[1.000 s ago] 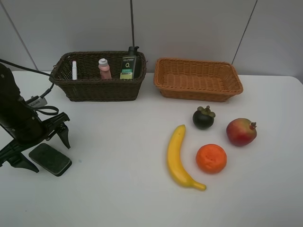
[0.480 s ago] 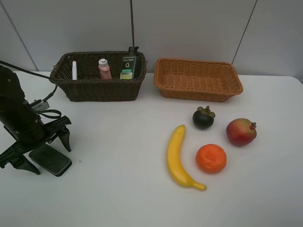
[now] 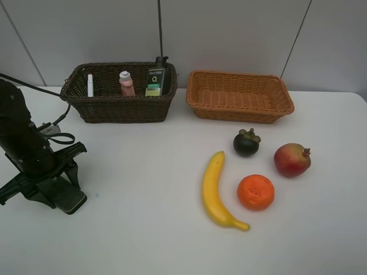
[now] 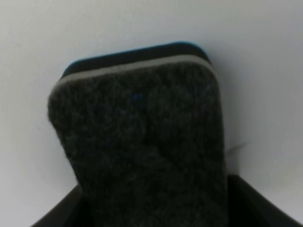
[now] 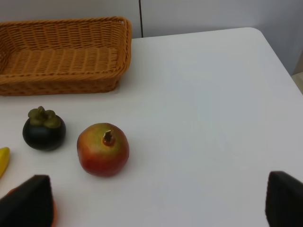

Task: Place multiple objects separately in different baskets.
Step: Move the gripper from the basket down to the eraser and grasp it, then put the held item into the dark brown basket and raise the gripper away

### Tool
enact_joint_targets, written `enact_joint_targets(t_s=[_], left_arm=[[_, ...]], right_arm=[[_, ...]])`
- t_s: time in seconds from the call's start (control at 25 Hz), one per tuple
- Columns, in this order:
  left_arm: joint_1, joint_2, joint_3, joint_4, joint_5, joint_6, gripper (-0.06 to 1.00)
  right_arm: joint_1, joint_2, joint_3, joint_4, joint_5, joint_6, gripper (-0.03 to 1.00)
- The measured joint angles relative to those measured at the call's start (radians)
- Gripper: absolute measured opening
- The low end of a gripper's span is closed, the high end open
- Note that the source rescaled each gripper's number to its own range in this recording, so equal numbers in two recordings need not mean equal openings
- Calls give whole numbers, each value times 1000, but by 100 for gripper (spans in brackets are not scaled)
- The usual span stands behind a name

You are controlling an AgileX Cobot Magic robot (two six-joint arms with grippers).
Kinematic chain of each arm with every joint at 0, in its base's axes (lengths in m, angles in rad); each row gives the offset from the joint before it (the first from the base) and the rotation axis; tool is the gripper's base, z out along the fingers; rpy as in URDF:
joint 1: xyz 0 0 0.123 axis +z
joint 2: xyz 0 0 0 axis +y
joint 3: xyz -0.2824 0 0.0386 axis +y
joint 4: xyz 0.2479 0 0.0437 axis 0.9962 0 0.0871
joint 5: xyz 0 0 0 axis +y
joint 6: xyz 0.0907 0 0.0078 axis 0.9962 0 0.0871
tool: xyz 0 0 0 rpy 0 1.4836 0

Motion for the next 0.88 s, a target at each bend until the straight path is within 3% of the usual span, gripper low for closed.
enact_joint_targets(t_s=[0.16, 0.4, 0.72, 0.88], left_arm=[[0, -8, 0, -13, 0, 7, 56], [0, -100, -16, -94, -28, 134, 56], [0, -288, -298, -141, -27, 285, 56], [0, -263, -475, -122, -127, 343, 56]], right_arm=[[0, 0, 0, 0, 0, 0, 99], [0, 0, 0, 0, 0, 0, 99], [0, 0, 0, 0, 0, 0, 99], [0, 0, 0, 0, 0, 0, 99]])
